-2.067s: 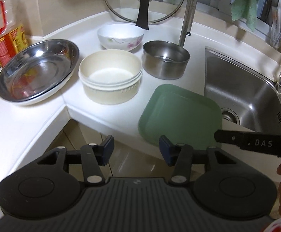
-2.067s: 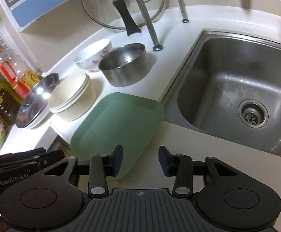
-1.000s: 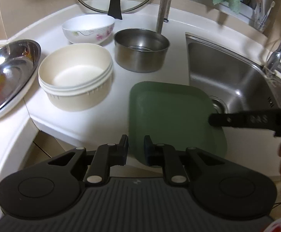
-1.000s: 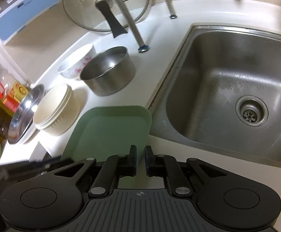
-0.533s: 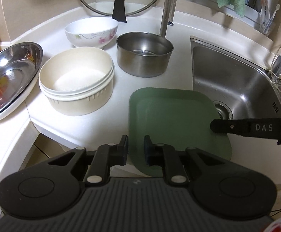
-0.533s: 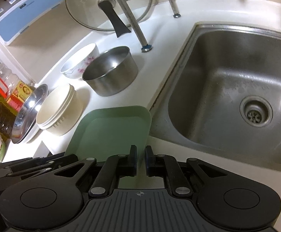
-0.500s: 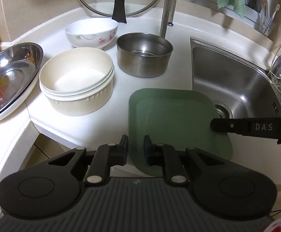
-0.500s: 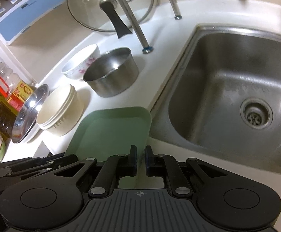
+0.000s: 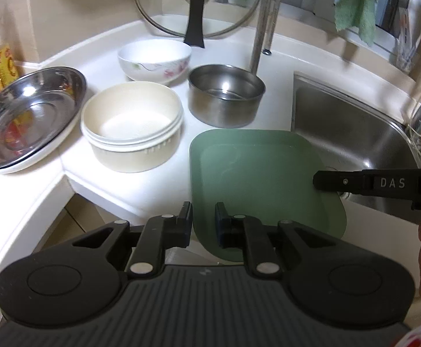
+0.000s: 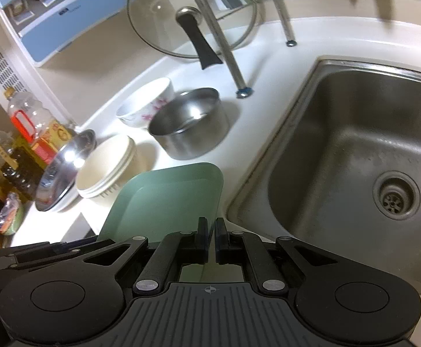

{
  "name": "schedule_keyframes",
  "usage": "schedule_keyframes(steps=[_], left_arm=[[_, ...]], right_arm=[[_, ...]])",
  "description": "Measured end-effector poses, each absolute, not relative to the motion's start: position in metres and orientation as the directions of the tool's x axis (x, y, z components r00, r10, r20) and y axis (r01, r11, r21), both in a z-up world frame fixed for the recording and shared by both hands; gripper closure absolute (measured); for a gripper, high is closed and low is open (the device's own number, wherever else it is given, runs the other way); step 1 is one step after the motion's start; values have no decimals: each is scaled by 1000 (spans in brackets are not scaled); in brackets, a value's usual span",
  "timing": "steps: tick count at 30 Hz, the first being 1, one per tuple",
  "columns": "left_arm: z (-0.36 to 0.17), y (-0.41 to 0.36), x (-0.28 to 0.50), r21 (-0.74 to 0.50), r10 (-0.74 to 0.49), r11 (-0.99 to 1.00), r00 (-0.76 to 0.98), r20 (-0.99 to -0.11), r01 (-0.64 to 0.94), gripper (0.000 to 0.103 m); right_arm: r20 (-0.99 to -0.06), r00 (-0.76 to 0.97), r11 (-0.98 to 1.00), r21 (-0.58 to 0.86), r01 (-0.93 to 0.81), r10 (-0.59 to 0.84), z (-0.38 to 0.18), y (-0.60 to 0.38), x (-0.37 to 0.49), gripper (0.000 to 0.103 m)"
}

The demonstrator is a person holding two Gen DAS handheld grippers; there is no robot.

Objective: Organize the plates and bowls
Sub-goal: 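Lift the green tray with both grippers toward the steel basin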

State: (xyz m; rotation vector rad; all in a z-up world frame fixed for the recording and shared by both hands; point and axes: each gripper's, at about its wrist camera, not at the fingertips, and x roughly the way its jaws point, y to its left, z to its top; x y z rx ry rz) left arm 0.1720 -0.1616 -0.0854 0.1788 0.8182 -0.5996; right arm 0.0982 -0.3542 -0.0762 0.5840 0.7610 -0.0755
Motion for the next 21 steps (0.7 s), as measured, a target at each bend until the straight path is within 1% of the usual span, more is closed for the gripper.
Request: schedule_keyframes(steps=[8, 21], left_arm=[[-67, -139, 163, -73, -387, 874, 597, -702, 481, 89], [-53, -77, 144, -65, -234, 963, 694, -681, 260, 89]], right_arm=[[-631, 747, 858, 485, 169, 209, -58, -340, 109, 98], [-591, 707, 863, 502, -54, 388, -49, -285, 144, 98]])
